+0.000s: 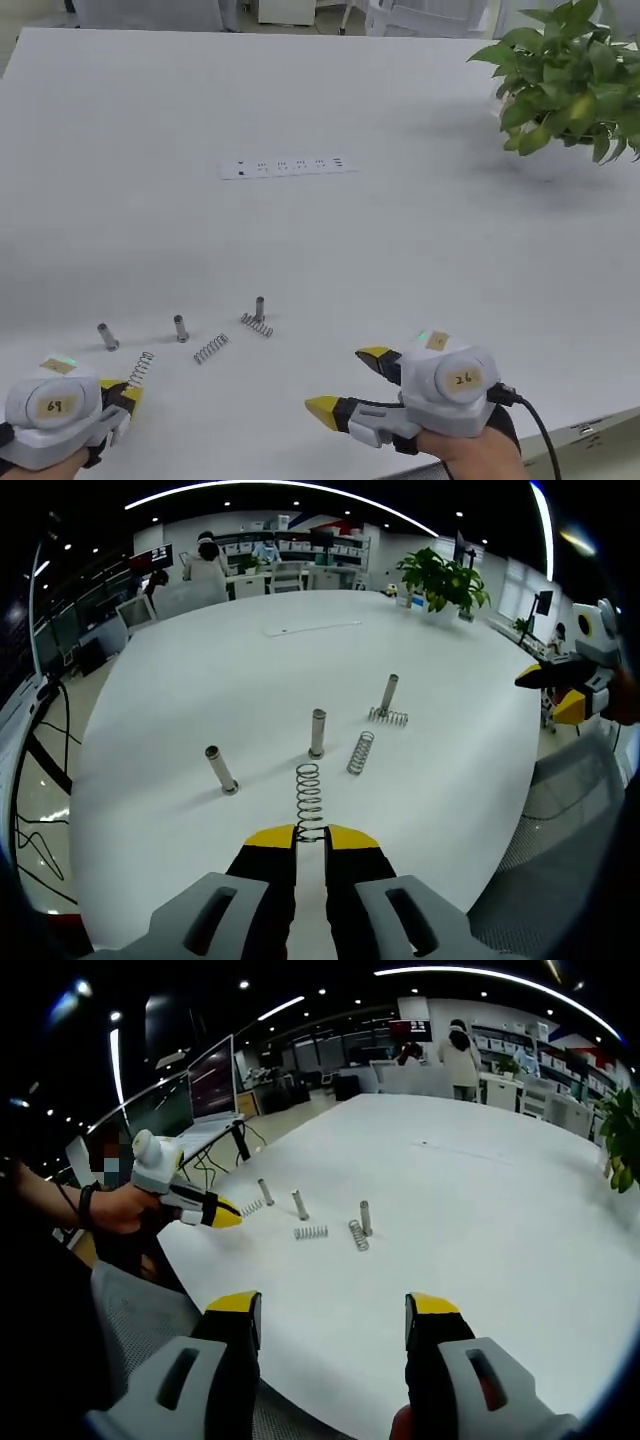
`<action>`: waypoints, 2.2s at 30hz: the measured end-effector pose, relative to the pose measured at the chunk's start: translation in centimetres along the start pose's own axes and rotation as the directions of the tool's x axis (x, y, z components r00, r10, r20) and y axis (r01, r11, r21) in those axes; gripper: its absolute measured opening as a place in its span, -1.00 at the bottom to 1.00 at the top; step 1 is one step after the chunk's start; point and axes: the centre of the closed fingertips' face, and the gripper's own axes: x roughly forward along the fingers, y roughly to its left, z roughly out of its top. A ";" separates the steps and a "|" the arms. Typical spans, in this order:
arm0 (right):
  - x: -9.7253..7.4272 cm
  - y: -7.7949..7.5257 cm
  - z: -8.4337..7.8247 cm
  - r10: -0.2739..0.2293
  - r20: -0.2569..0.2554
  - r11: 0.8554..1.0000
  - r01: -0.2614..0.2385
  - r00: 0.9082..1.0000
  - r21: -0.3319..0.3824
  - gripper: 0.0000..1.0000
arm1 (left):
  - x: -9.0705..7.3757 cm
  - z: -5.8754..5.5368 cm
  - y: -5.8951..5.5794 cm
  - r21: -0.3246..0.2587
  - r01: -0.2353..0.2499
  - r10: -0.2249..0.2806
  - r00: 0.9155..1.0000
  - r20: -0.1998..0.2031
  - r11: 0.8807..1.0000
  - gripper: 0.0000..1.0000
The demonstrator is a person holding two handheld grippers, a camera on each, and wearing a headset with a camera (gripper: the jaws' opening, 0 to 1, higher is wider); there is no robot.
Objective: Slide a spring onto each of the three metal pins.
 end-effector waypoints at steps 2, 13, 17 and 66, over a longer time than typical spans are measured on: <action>-0.1 -0.2 -0.2 -0.008 -0.005 1.000 0.008 1.000 0.001 0.13 | -0.4 0.4 0.1 -0.001 0.002 -0.002 1.000 0.012 1.000 -0.95; -0.8 -0.7 -0.7 -0.020 -0.006 1.000 0.020 1.000 0.019 0.10 | -3.6 1.8 -1.6 0.049 0.047 -0.050 0.997 0.062 0.998 -0.95; -0.7 -0.3 -0.7 -0.011 -0.012 1.000 0.011 1.000 0.005 0.10 | -4.1 2.1 -2.7 0.072 0.066 -0.071 0.995 0.069 0.995 -0.95; 1.3 6.7 1.5 0.263 -0.018 0.953 -0.262 0.965 -0.153 -0.46 | -5.1 4.7 -17.4 0.497 0.418 -0.478 0.879 -0.007 0.761 -0.95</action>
